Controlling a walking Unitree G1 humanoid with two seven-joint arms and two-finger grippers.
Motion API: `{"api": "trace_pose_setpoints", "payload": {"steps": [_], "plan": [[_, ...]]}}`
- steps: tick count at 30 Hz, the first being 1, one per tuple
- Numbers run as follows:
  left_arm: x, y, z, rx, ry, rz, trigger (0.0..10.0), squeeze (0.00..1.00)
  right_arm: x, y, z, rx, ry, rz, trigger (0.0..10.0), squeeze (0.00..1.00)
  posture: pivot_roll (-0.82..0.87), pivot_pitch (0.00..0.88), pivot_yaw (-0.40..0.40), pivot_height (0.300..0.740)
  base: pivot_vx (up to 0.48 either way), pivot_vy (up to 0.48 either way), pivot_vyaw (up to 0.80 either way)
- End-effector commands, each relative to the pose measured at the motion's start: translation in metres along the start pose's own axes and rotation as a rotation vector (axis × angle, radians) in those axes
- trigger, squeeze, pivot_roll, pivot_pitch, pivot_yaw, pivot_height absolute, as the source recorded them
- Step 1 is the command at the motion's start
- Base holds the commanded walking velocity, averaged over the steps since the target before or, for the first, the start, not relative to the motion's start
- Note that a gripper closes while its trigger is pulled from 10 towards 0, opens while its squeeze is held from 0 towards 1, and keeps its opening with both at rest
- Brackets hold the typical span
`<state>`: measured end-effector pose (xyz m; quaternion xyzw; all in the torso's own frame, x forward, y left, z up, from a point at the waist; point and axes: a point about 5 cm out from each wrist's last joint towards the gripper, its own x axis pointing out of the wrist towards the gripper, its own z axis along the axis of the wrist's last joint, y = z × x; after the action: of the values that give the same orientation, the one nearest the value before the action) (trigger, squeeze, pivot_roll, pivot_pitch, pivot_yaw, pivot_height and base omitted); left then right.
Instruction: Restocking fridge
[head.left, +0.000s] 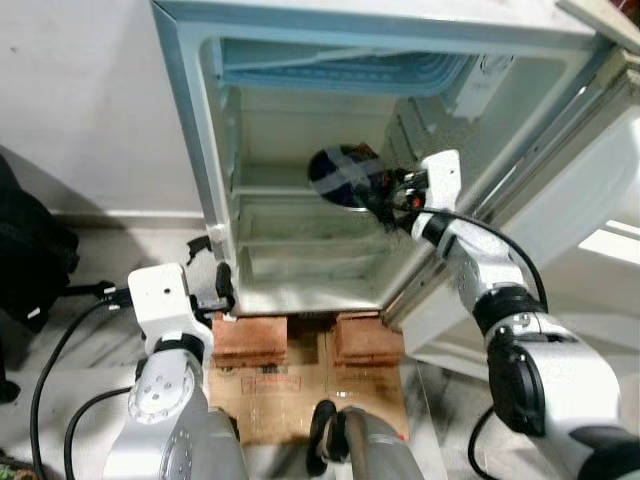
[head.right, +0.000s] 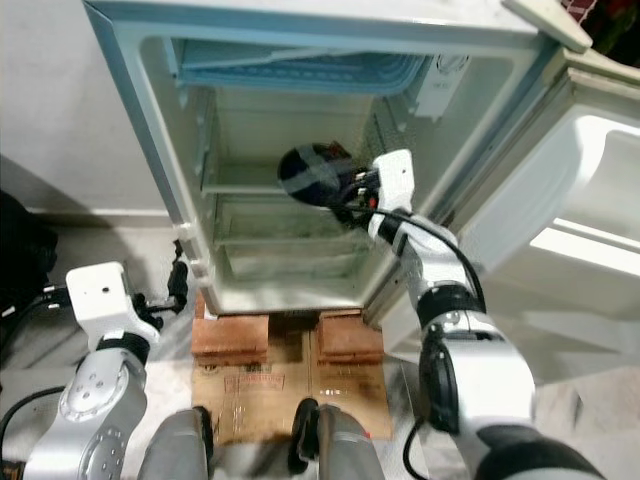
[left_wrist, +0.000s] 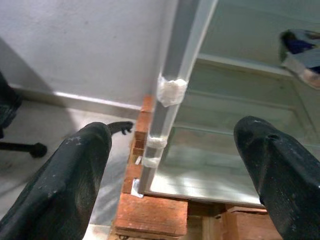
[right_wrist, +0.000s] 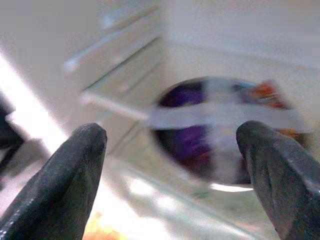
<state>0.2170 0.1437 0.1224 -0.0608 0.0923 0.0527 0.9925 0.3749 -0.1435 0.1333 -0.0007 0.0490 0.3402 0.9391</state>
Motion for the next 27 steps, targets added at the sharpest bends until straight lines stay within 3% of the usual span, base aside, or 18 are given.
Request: {"api": "trace_pose_setpoints", "payload": {"steps": [1, 3, 11, 13, 20, 26, 27], "plan": [[-0.002, -0.007, 0.004, 0.012, -0.022, -0.033, 10.0, 0.0, -0.003, 0.005, -0.007, -0.044, 0.061, 0.105, 10.0, 1.0, 0.18, 0.115, -0.12, 0.74, 0.0, 0.0, 0.0], [-0.002, -0.01, 0.004, 0.027, -0.032, -0.049, 10.0, 0.0, -0.003, 0.015, -0.018, -0.058, 0.117, 0.201, 10.0, 1.0, 0.19, 0.12, -0.12, 0.74, 0.0, 0.0, 0.0], [-0.01, -0.012, 0.004, 0.039, -0.03, -0.068, 10.0, 0.0, 0.001, 0.034, -0.037, -0.086, 0.203, 0.283, 10.0, 1.0, 0.21, 0.163, -0.138, 0.74, 0.0, 0.0, 0.0], [-0.019, -0.009, 0.001, 0.028, -0.018, -0.059, 10.0, 0.0, 0.004, 0.047, -0.052, -0.115, 0.263, 0.308, 10.0, 1.0, 0.22, 0.186, -0.142, 0.74, 0.0, 0.0, 0.0], [-0.03, -0.012, -0.001, 0.021, 0.003, -0.075, 10.0, 0.0, 0.009, 0.053, -0.06, -0.137, 0.328, 0.245, 10.0, 1.0, 0.23, 0.242, -0.149, 0.74, 0.0, 0.0, 0.0], [-0.043, -0.002, -0.009, 0.011, 0.048, -0.005, 10.0, 0.0, 0.016, 0.06, -0.06, -0.164, 0.334, 0.231, 10.0, 1.0, 0.23, 0.288, -0.16, 0.74, 0.0, 0.0, 0.0], [-0.047, 0.006, -0.014, -0.033, 0.087, 0.061, 10.0, 0.0, 0.019, 0.061, -0.056, -0.192, 0.324, 0.226, 10.0, 1.0, 0.22, 0.298, -0.164, 0.74, 0.0, 0.0, 0.0]]}}
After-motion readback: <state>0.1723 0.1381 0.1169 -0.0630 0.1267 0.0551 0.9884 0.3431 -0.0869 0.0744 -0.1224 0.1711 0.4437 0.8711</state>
